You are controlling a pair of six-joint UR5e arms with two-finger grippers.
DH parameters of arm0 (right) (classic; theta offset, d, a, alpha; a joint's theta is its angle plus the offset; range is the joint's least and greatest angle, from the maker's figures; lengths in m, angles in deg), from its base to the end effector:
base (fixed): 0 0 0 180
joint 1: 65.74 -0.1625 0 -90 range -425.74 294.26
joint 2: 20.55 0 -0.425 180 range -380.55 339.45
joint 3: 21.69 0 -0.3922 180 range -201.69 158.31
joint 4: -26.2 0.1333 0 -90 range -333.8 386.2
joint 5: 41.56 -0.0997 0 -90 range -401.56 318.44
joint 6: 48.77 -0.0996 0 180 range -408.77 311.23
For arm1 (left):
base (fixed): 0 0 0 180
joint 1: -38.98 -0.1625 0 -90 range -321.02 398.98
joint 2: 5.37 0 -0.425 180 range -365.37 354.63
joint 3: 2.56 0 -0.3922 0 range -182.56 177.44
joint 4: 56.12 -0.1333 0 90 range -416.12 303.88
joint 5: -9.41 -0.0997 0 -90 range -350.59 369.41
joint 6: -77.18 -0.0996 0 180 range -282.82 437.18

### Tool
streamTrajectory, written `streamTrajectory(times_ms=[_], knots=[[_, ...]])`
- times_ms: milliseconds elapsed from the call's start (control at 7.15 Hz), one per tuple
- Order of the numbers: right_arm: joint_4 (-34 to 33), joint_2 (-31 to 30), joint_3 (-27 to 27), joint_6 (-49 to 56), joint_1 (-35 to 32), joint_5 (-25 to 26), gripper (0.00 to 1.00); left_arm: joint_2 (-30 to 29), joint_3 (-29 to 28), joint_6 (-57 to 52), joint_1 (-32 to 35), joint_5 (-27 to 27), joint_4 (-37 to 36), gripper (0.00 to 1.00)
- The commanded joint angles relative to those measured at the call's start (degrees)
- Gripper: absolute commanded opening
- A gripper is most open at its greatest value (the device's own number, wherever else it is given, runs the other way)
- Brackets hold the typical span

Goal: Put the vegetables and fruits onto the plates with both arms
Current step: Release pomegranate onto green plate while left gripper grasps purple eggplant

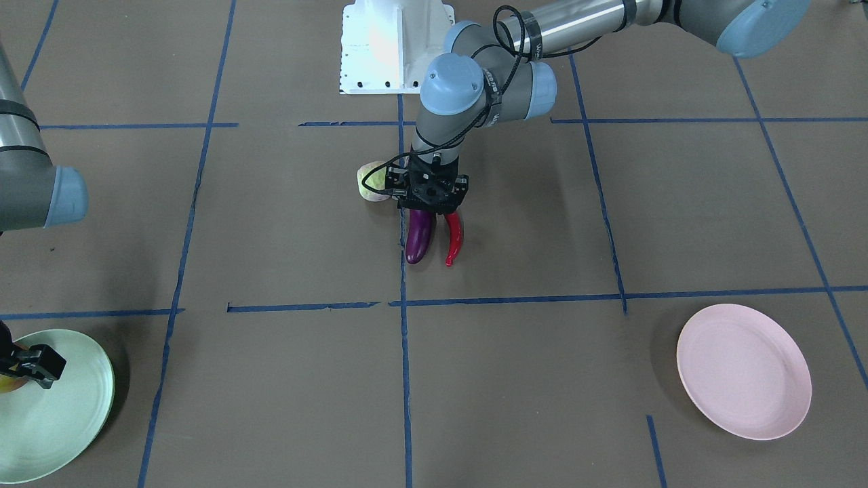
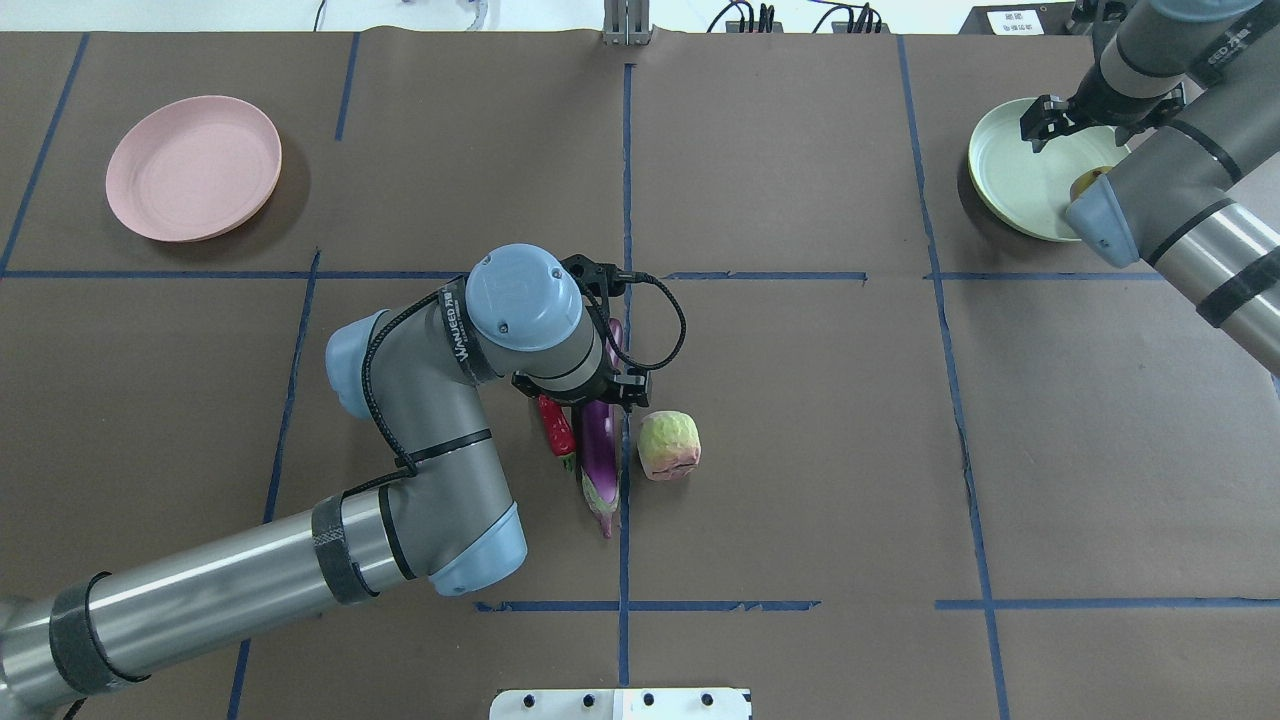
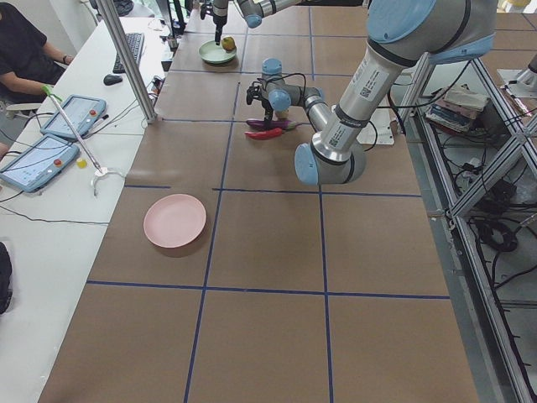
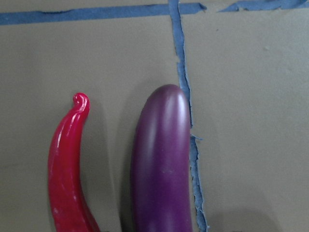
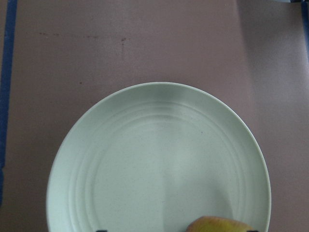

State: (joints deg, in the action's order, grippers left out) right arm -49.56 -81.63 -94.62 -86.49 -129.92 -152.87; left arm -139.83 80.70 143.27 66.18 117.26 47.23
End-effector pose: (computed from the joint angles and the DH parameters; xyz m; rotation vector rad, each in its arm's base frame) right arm -0.2261 -0.6902 0.4935 0.1903 -0.5478 0.1172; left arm 0.6150 -0.4316 0.2079 0.1191 0.9223 0.0856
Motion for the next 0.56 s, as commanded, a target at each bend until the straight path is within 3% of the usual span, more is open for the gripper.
streamTrajectory(times_ms=[0,140,280,419], knots=[[-0.1,0.0,-1.9,-0.1,-0.2,-2.1,0.99,-0.6,-1.4,2.0,-0.2,0.0,0.0,0.51],[-0.6,-0.1,-3.4,-0.3,-0.2,-2.5,0.99,-0.6,-1.9,2.5,-0.6,0.0,0.0,0.35],[-0.9,-0.7,-6.2,-1.1,-0.3,-6.0,0.99,-1.4,-1.3,2.7,-0.3,0.0,-0.1,0.07],[-0.8,-2.2,-9.5,-3.8,-0.4,-8.4,0.99,-1.6,0.2,3.9,1.1,0.0,0.1,0.00]])
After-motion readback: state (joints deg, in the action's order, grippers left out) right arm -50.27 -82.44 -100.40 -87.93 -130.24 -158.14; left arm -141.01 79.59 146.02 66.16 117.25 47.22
